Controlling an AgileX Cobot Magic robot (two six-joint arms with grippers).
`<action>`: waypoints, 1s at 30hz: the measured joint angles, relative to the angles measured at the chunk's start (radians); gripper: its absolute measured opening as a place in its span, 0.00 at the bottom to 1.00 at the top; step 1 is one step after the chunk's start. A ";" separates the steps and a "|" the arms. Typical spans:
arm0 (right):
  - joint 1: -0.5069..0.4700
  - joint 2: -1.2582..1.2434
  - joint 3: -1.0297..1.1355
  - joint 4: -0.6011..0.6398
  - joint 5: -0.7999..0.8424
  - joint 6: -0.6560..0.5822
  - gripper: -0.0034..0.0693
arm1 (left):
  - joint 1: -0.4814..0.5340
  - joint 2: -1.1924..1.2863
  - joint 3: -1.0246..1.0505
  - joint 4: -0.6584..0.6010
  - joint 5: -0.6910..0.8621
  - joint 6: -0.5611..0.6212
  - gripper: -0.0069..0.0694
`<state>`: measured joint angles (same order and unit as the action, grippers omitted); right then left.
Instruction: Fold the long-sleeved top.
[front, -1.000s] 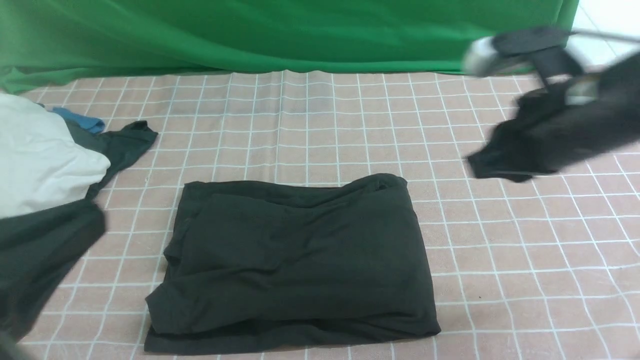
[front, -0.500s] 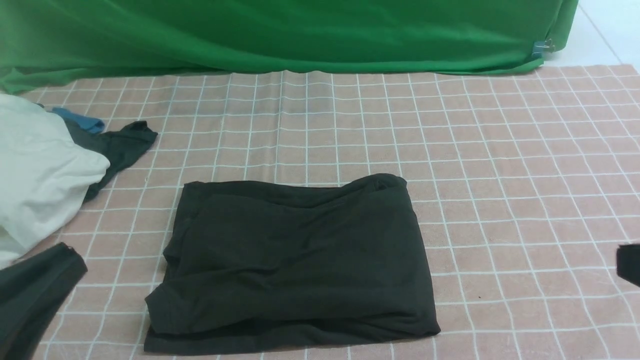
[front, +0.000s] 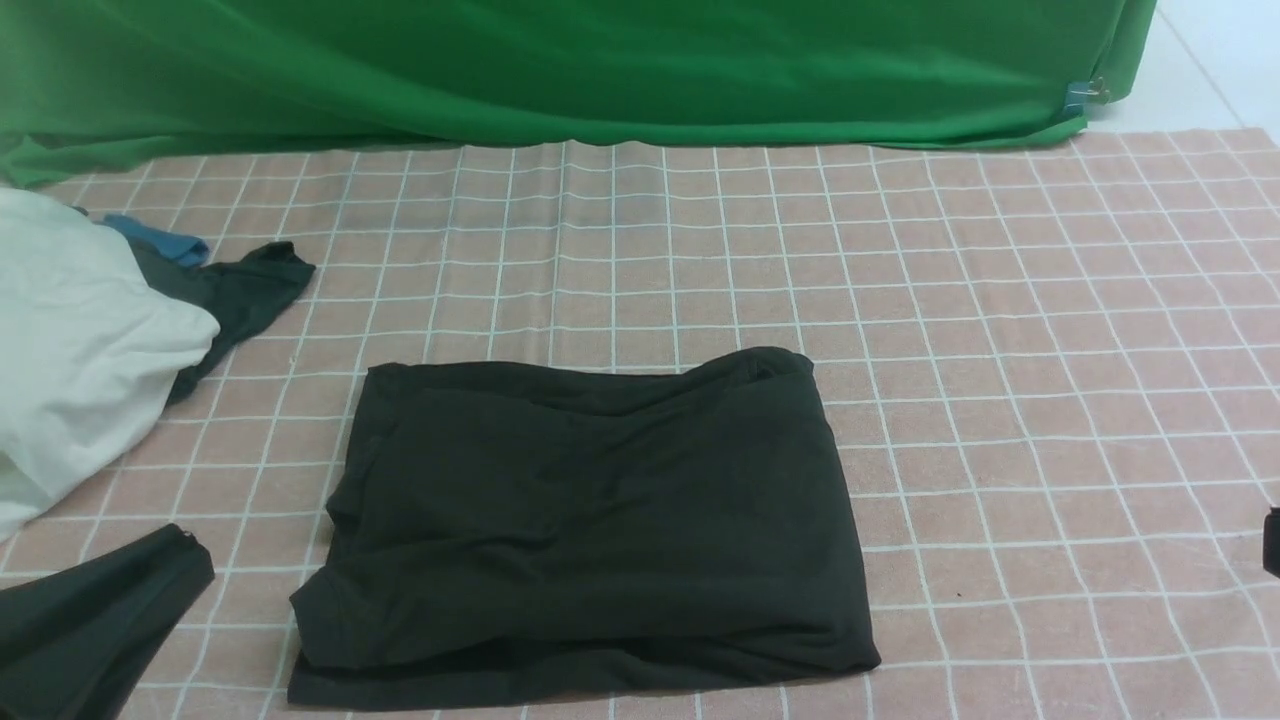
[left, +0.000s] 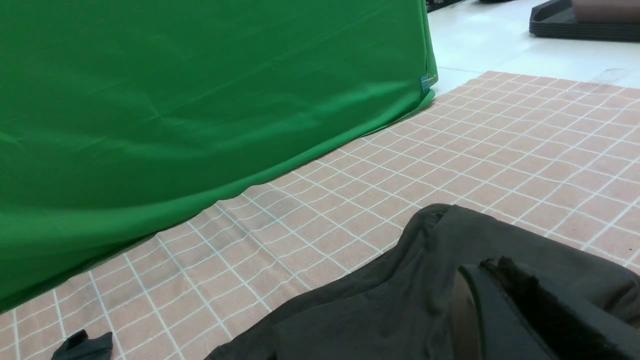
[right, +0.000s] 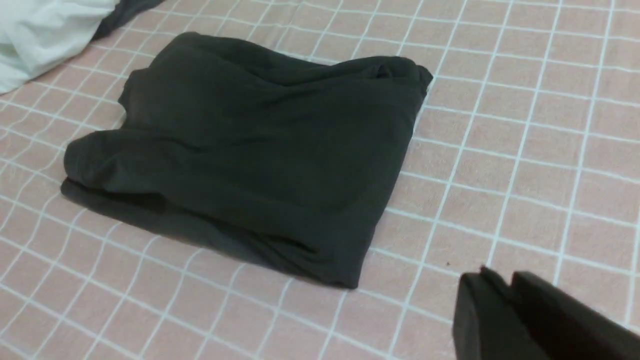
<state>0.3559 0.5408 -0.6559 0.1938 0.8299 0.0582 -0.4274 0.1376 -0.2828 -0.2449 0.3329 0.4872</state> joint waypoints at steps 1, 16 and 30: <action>-0.011 -0.009 0.005 -0.004 -0.019 -0.003 0.14 | 0.000 -0.001 0.000 0.004 0.000 0.005 0.11; -0.323 -0.535 0.605 0.003 -0.508 -0.256 0.08 | 0.000 0.000 0.000 0.019 0.000 0.014 0.11; -0.323 -0.538 0.662 -0.008 -0.567 -0.182 0.08 | 0.000 0.000 0.000 0.058 0.000 0.014 0.11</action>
<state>0.0333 0.0028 0.0062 0.1860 0.2625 -0.1239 -0.4274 0.1377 -0.2828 -0.1872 0.3329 0.5012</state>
